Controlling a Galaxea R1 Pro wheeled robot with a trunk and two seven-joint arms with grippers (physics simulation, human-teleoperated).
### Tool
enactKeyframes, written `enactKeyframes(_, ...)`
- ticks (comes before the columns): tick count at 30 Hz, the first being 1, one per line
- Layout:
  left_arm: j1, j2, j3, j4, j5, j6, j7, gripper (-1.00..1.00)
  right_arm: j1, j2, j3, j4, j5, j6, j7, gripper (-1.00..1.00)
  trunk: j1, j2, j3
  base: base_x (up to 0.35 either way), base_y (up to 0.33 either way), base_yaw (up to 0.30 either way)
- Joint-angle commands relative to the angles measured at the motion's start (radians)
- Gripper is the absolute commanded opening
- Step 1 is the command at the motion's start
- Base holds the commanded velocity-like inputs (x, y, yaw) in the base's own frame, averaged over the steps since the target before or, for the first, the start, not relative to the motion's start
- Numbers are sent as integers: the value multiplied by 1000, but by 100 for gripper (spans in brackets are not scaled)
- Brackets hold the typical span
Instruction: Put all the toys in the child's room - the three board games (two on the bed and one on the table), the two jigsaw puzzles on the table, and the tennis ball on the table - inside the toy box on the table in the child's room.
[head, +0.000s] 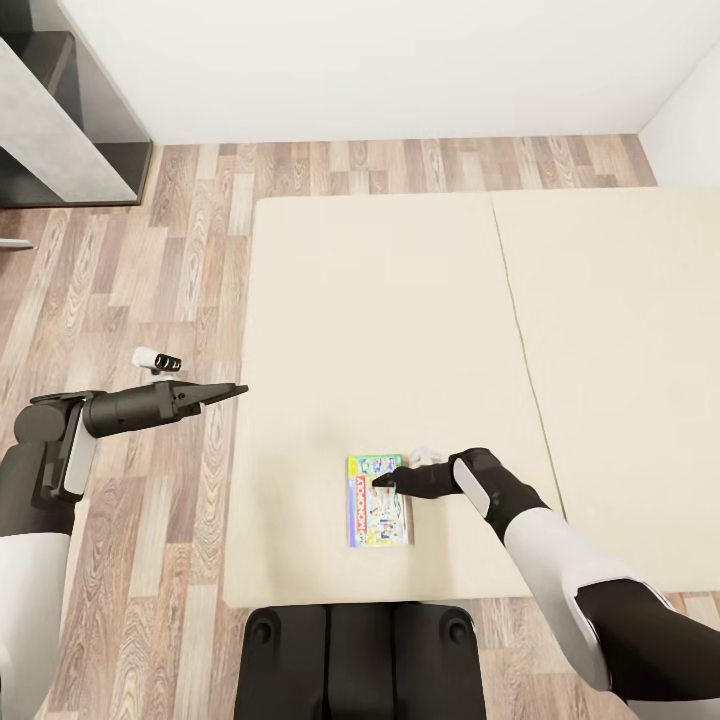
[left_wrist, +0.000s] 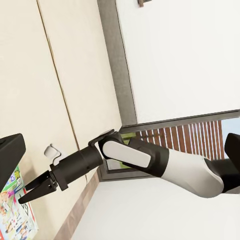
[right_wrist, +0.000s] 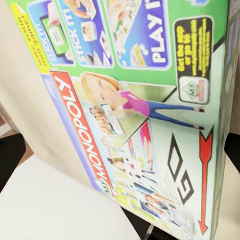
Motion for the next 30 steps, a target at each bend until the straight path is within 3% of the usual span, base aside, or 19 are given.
enactKeyframes(1, 0, 0, 0, 0, 0, 11, -4, 100, 0, -1, 4, -1, -5, 4, -1, 100, 1, -2, -1, 0, 0, 0)
enactKeyframes(30, 0, 0, 1, 0, 0, 11, -4, 100, 0, -1, 4, -1, -5, 3, -1, 100, 1, -2, -1, -6, 42, 0)
